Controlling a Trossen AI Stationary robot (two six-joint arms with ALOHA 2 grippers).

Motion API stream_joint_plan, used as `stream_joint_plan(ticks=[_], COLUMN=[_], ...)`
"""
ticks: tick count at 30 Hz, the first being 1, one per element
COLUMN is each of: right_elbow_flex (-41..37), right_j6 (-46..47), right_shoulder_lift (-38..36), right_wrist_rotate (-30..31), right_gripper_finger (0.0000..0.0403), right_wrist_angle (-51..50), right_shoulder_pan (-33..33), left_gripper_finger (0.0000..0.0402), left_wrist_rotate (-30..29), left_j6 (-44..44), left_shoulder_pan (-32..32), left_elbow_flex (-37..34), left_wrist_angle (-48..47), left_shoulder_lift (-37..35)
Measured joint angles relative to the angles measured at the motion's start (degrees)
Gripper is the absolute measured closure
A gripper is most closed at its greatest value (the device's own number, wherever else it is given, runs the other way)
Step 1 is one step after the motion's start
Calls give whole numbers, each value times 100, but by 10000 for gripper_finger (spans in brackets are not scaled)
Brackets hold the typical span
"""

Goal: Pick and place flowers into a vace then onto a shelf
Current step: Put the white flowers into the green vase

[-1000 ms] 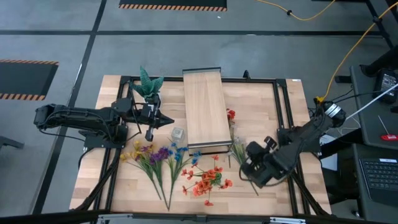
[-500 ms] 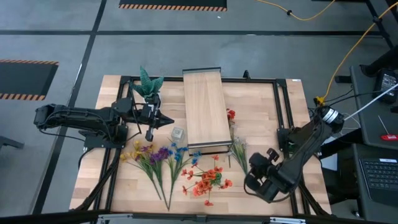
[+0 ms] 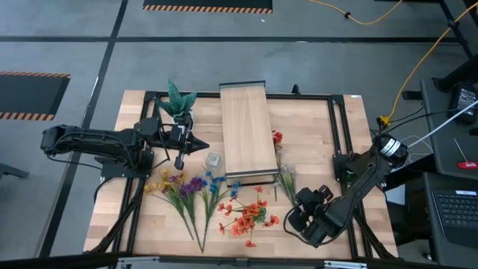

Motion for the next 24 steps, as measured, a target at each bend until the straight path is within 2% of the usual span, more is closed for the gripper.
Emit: stream_joint_plan(ticks=[3,13,18,21,24], right_elbow_flex=[1,-7,-329,-542,-736], right_j6=[419,546,572,787,864], right_shoulder_lift=[183,720,864,864,864], right_wrist_rotate=[0,4,73,326,242], right_gripper_finger=[135,135,134,134,134], right_wrist_angle=[50,354,1074,1144,1150], right_shoulder_pan=[0,7,1,-18,-101], left_gripper_finger=[398,398,398,398,398], left_wrist_rotate=[8,11,9,8,8], left_j6=[-4,-90,-142,-140,-145], left_shoulder_pan=[0,2,2,1,2], left_elbow_flex=[0,0,0,0,0], left_wrist_angle=[0,0,0,0,0], left_shoulder_lift=[0,0,0,1,2])
